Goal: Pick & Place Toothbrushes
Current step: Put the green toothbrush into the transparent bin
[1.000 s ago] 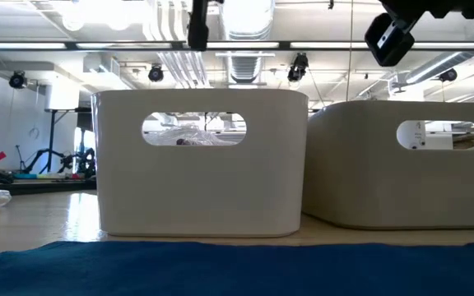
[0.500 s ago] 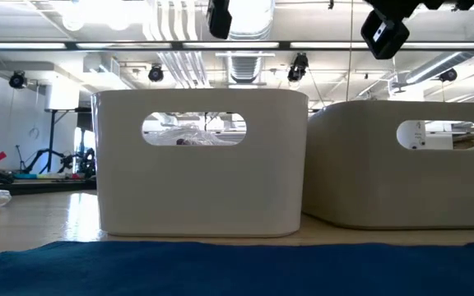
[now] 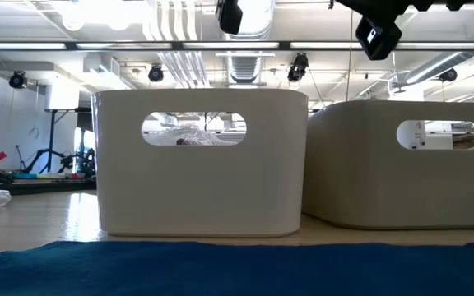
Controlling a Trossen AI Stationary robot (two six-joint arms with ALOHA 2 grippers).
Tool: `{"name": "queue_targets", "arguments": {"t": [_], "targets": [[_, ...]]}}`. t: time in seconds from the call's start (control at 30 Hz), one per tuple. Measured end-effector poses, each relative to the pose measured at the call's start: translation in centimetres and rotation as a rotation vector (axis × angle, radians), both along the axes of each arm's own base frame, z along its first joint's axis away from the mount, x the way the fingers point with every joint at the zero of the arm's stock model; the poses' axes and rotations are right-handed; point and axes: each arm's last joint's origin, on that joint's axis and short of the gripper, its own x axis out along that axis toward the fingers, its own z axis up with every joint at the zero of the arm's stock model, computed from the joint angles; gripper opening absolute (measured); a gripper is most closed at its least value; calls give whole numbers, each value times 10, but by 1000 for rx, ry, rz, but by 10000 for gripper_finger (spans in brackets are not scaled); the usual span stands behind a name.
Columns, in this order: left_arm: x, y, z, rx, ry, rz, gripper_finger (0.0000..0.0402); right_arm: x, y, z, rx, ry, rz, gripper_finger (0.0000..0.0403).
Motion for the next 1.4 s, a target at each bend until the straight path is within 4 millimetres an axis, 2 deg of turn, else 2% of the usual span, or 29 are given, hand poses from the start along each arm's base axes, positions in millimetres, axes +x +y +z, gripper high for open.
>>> {"name": "queue_targets", "arguments": {"t": [0.2, 0.43, 0.63, 0.93, 1.03, 1.17, 1.4], "targets": [[1, 2, 0, 1, 0, 4, 26, 12, 6, 2, -5, 13, 9, 195], [1, 2, 0, 2, 1, 3, 26, 21, 9, 5, -17, 38, 8, 169], [1, 2, 0, 3, 2, 3, 26, 21, 9, 9, -15, 31, 0, 122], [1, 2, -1, 8, 5, 3, 26, 21, 9, 6, -24, 51, -4, 29], [1, 2, -1, 9, 7, 3, 27, 21, 9, 6, -24, 52, -4, 20], [1, 1, -2, -8, 9, -9, 46, 21, 8, 4, -33, 64, -4, 30], [2, 0, -1, -126, -9, -40, 108, 21, 8, 4, -40, 72, -4, 25]]}}
